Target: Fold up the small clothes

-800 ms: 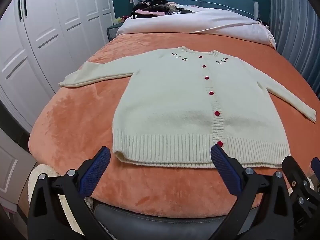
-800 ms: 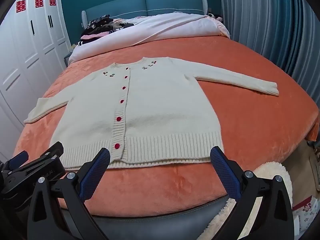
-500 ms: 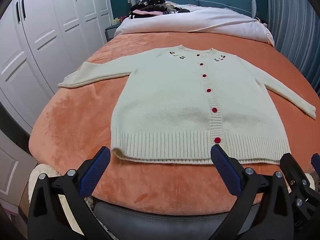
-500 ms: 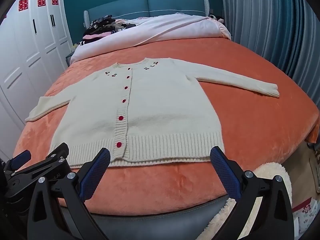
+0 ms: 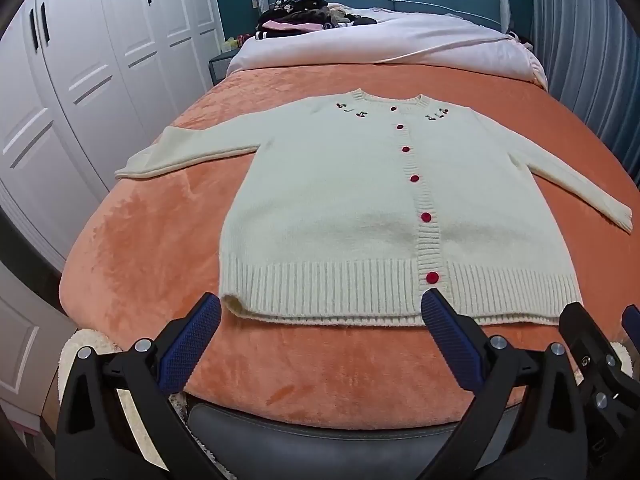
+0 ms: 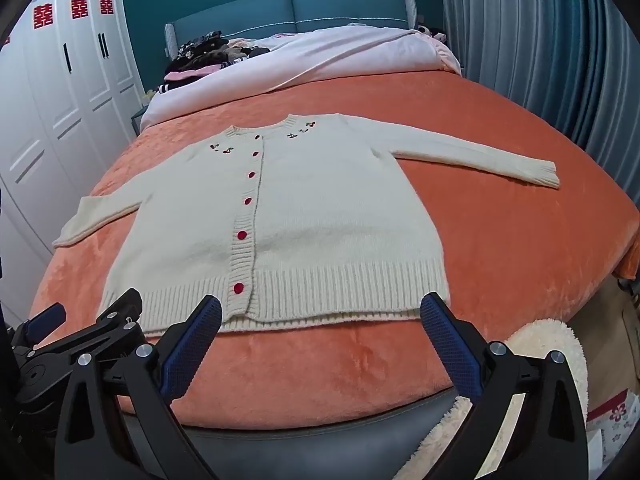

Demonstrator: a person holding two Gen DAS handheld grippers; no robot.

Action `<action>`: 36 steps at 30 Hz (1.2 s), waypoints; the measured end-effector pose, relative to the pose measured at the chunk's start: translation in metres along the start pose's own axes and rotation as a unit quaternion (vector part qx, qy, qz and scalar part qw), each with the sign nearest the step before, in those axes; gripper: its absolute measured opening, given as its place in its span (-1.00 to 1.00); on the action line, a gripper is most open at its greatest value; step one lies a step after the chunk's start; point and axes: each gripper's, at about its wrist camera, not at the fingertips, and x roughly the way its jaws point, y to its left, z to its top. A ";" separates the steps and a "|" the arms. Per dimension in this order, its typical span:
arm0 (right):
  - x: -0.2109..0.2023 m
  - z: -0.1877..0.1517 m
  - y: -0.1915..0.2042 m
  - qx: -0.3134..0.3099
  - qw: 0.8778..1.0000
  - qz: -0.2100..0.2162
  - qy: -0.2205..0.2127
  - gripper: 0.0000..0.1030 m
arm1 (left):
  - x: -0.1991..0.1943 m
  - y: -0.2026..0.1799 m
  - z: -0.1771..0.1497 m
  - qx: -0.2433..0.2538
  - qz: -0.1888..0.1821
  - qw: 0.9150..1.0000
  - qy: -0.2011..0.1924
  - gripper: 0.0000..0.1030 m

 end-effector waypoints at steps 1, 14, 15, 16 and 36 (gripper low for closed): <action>0.001 0.000 0.000 0.000 1.000 0.000 0.000 0.90 | 0.000 0.001 0.000 0.000 0.000 1.000 0.000 0.90; 0.000 0.000 0.000 -0.002 1.000 -0.002 0.000 0.90 | 0.002 -0.002 0.003 0.003 0.002 1.000 0.000 0.90; 0.001 0.000 -0.001 -0.002 1.000 -0.003 0.000 0.90 | 0.002 -0.002 0.003 0.003 0.002 1.000 0.000 0.90; 0.001 0.001 0.000 -0.002 1.000 -0.003 0.000 0.90 | 0.002 -0.002 0.003 0.003 0.002 1.000 0.000 0.90; 0.001 0.001 0.000 -0.002 1.000 -0.003 -0.001 0.90 | 0.001 0.000 0.004 0.003 0.004 1.000 -0.001 0.90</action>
